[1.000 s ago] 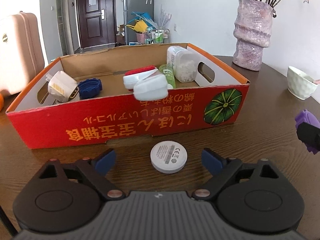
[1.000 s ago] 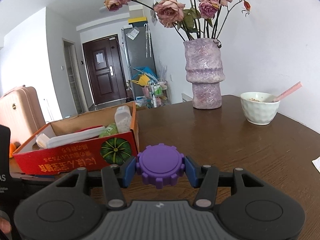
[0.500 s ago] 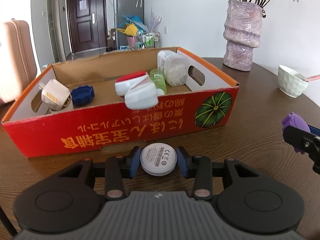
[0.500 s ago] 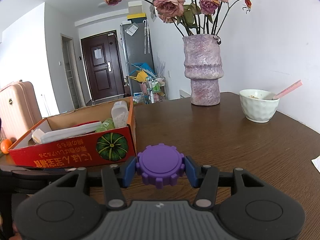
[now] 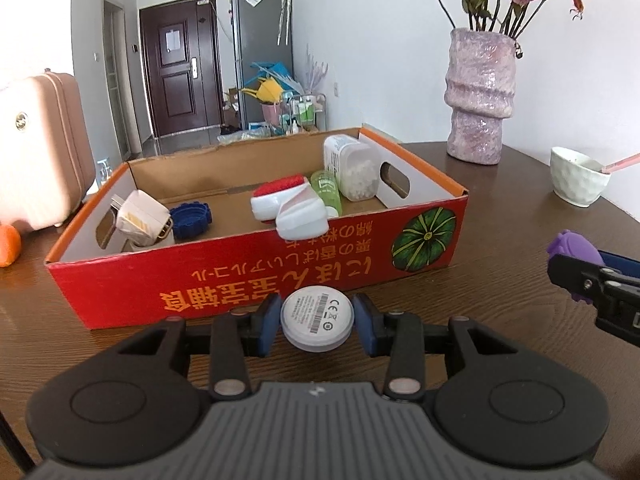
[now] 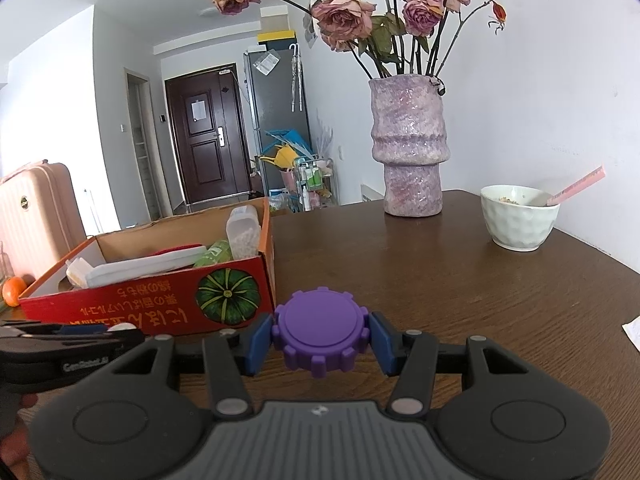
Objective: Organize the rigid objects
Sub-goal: 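Carry the white tin with the left tool while the right tool carries the purple cap over the box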
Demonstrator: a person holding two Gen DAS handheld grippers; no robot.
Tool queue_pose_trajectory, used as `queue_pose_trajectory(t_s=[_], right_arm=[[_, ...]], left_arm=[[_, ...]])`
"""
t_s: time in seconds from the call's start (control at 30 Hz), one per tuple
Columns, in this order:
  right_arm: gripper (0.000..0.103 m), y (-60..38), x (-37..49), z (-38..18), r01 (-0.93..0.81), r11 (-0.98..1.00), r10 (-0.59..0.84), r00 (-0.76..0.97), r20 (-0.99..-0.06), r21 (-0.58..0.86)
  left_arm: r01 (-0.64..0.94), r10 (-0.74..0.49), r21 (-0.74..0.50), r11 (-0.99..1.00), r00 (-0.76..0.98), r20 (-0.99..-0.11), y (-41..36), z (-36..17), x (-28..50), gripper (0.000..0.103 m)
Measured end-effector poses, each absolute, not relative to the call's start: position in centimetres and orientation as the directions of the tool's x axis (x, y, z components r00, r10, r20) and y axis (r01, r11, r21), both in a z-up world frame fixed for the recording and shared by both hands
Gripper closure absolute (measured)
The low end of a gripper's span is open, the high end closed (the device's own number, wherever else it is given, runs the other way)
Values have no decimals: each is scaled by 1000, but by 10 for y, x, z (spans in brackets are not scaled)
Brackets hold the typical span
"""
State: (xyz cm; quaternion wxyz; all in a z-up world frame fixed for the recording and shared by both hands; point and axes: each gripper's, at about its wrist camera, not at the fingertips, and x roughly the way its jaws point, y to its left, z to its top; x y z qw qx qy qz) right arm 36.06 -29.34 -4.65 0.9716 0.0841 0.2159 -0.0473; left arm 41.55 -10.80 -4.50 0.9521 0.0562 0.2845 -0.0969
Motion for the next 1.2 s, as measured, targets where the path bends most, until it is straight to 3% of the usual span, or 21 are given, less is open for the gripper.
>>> queue_pose_trajectory(t_s=[0.83, 1.2], right_arm=[[51, -265, 338, -35, 44, 988, 13, 932, -362, 148], [51, -240, 331, -30, -39, 989, 86, 934, -347, 140]], left_arm=[[164, -138, 22, 986, 889, -438, -75, -10, 344, 63], [84, -73, 11, 996, 912, -403, -48, -1, 321, 63]])
